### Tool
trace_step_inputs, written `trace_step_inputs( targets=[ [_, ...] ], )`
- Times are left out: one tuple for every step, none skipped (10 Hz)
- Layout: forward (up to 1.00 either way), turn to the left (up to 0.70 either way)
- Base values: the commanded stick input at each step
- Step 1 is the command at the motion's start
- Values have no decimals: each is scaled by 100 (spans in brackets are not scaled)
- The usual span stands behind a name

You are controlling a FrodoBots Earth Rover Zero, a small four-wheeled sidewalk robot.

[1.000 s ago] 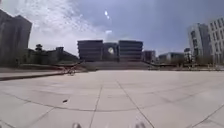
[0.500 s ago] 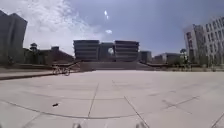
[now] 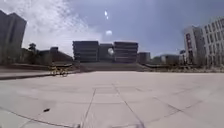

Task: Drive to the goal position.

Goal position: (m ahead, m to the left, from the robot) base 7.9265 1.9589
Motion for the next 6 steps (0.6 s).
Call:
trace_step_inputs(
  targets=[
    [45, 3],
    [45, 3],
    [45, 3],
    [45, 3],
    [45, 3],
    [45, 3]
  ],
)
